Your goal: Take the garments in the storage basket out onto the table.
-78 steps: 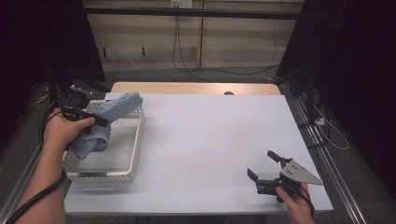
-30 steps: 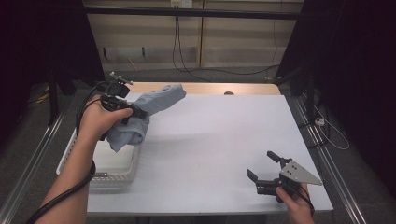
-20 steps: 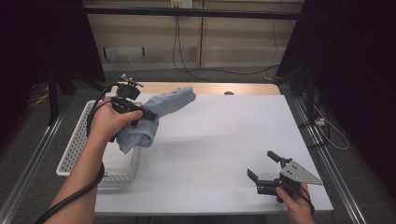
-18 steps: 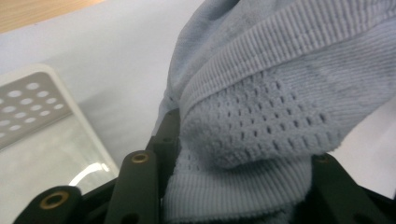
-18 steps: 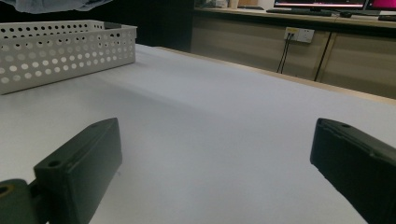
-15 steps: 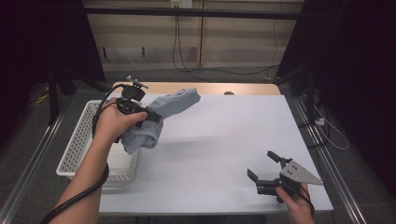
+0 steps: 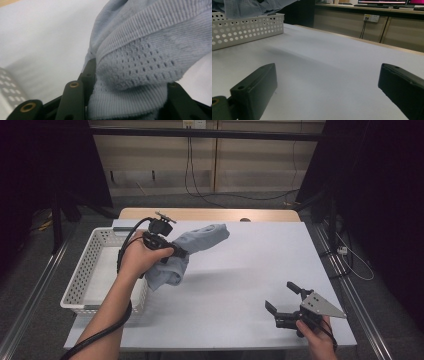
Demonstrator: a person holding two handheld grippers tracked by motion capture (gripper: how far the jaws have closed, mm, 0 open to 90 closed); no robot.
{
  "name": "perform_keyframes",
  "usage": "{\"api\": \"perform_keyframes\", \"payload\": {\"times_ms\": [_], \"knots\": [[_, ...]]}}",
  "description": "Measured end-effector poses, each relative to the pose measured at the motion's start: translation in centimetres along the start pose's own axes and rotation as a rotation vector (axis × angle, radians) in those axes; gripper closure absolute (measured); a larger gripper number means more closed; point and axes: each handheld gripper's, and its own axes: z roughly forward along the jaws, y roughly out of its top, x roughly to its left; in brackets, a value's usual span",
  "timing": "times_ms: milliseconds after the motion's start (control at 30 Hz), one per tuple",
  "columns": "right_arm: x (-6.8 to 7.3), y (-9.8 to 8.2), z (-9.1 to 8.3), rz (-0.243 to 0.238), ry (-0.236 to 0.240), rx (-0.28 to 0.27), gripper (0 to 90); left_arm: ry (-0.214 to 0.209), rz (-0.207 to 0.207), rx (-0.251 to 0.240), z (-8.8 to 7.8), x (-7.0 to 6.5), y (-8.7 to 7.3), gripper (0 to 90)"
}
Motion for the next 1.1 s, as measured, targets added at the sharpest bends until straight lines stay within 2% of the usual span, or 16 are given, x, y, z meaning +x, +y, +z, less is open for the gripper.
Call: {"api": "perform_keyframes", "payload": {"times_ms": [200, 1100], "knots": [[0.0, 0.0, -0.1, 0.002, -0.001, 0.001, 2.0, 0.008, 0.015, 0.000, 1.0, -0.6, -0.1, 57.1], [0.0, 0.0, -0.1, 0.001, 0.001, 0.000, 2.1, -0.016, 0.034, 0.022, 5.9, -2.8, -1.4, 54.9]]}}
